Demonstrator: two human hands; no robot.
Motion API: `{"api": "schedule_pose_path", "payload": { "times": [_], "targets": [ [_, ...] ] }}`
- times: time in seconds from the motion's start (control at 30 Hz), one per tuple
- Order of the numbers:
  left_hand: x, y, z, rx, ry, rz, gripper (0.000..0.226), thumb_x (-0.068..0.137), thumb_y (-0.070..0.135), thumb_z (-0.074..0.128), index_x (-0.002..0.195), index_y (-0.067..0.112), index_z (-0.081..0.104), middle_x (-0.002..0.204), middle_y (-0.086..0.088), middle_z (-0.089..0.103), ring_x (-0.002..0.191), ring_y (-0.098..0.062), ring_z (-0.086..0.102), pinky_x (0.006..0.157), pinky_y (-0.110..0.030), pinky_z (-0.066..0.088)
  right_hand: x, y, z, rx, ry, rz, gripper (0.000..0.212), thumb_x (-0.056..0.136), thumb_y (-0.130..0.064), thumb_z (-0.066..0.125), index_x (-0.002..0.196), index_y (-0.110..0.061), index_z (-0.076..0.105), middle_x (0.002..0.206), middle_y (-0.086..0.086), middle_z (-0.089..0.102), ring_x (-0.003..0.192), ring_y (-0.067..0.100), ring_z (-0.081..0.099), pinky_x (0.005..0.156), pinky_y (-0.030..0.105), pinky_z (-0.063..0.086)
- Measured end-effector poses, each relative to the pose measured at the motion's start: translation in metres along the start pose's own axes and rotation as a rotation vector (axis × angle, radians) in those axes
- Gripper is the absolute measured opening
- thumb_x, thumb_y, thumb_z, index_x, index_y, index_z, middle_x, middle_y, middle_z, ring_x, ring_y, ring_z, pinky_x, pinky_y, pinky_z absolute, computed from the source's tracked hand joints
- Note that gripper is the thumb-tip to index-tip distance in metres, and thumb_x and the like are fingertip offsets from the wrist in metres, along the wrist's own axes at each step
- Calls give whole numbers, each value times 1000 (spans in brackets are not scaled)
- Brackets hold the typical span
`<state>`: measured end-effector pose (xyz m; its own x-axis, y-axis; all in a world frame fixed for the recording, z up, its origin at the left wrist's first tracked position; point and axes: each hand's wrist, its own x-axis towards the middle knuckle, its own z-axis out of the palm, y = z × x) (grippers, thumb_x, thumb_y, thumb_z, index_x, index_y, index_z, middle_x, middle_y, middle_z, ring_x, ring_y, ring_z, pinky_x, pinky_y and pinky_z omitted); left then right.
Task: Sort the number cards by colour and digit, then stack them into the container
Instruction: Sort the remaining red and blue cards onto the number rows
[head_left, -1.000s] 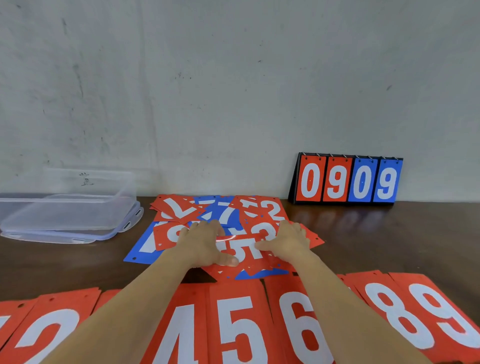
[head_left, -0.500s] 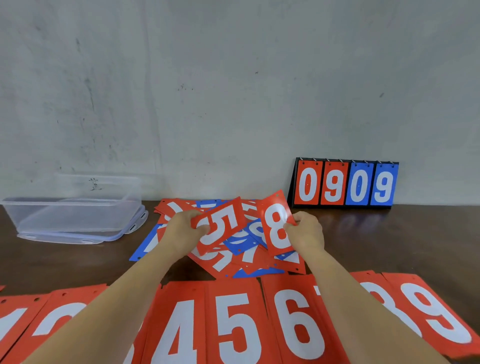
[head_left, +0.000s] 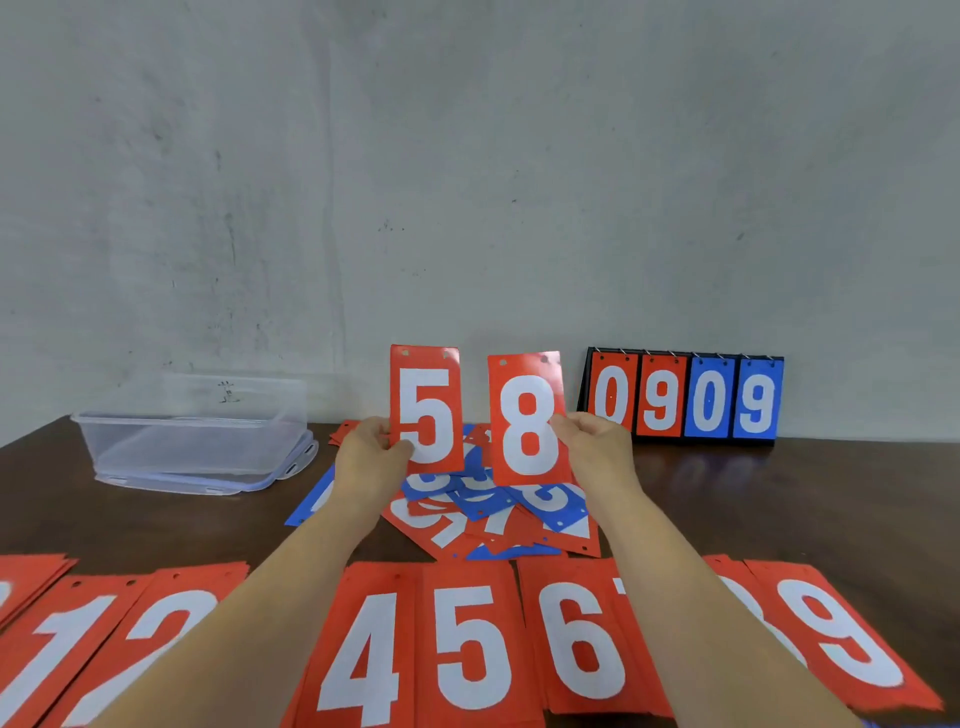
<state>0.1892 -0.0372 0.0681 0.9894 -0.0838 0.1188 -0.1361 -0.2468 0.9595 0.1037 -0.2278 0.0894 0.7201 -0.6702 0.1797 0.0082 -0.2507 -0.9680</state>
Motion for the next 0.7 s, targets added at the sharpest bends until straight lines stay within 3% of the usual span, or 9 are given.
{"api": "schedule_pose_path", "payload": {
  "times": [0.07,0.17,0.3,0.53,0.7],
  "targets": [
    [-7,3,0,-7,6,-3,12,94,13,61,105,16,59,114,-8,69,95,-27,69,80,-40,57,-9,-2,2,32,-42,-15,21,96,-22,57,80,-9,65,84,4,66,87,19,64,69,26,54],
    [-18,9,-1,-6,7,1,19,94,16,61,113,13,62,114,-7,69,97,-26,69,80,-38,57,-18,-5,3,70,-58,-26,21,96,-22,57,86,-6,66,82,2,65,82,16,63,76,33,55],
    [-31,15,-7,-34,-1,2,18,95,16,60,113,12,63,109,-3,69,98,-25,69,79,-36,55,-27,-8,2,104,-98,-58,20,96,-23,57,76,-21,62,78,-12,62,74,6,59,58,19,47],
    [-50,16,-24,-80,26,-9,23,94,18,61,114,7,64,113,-8,69,100,-28,68,89,-45,56,-34,-9,-18,101,-100,-95,21,97,-22,57,76,-21,62,79,-12,62,78,6,59,70,24,51],
    [-68,12,-34,-78,60,21,24,94,19,61,112,4,65,114,-12,69,100,-29,68,92,-45,54,-42,-7,-33,74,-85,-111,21,97,-24,57,76,-26,59,79,-15,59,76,6,57,64,20,48]
  ]
}}
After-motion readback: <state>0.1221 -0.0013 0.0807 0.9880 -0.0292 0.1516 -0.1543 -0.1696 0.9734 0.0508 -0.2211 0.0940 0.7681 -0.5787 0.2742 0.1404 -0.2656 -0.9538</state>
